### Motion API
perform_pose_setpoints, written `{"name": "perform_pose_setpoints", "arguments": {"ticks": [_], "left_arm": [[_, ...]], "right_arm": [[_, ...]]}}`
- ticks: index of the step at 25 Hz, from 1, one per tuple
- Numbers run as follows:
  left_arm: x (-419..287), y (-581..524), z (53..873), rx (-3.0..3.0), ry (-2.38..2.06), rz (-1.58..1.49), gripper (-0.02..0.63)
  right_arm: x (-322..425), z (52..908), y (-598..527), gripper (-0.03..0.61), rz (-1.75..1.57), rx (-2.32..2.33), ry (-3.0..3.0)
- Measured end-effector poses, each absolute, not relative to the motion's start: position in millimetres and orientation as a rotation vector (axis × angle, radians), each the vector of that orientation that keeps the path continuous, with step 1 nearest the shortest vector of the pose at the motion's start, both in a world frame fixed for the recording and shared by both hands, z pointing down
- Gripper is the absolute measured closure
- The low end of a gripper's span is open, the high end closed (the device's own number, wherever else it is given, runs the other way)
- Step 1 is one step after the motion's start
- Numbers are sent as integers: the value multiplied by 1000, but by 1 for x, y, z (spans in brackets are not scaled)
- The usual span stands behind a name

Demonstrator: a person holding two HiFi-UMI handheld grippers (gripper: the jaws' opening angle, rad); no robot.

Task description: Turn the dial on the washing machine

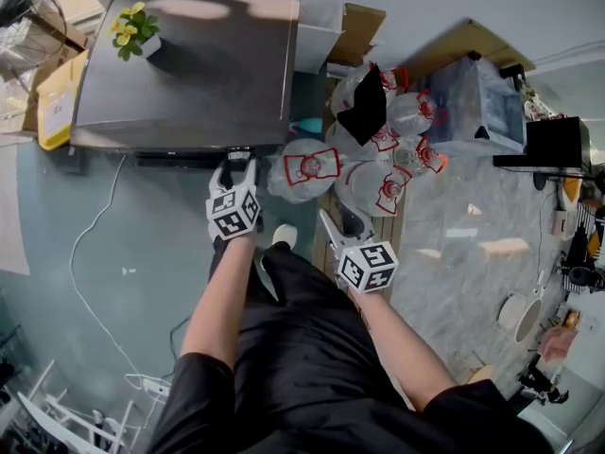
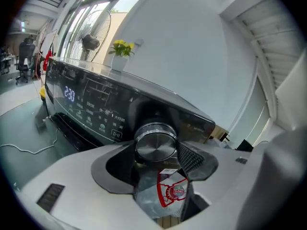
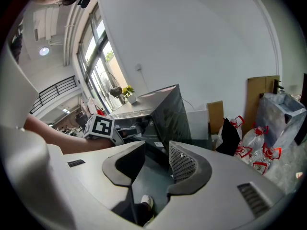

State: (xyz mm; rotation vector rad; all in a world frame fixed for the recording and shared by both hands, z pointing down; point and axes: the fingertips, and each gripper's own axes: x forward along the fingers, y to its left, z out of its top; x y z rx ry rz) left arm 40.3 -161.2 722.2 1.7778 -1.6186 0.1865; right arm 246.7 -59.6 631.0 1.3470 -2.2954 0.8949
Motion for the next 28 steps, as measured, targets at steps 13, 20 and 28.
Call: {"name": "perform_pose_setpoints", "arguments": {"ticks": [13,20,28], "left_arm": [[42,-160,722,1877,-1686,417,348],[42,-160,721,1900,-1729,561,350],[42,-161,722,1911,-1726,546,348]], "right_arm": [[246,629,-60,437,893,1340,-2298],[247,630,-61,437,889,1336,-2296],[240,629,-58,439,898,1304,-2316]]}}
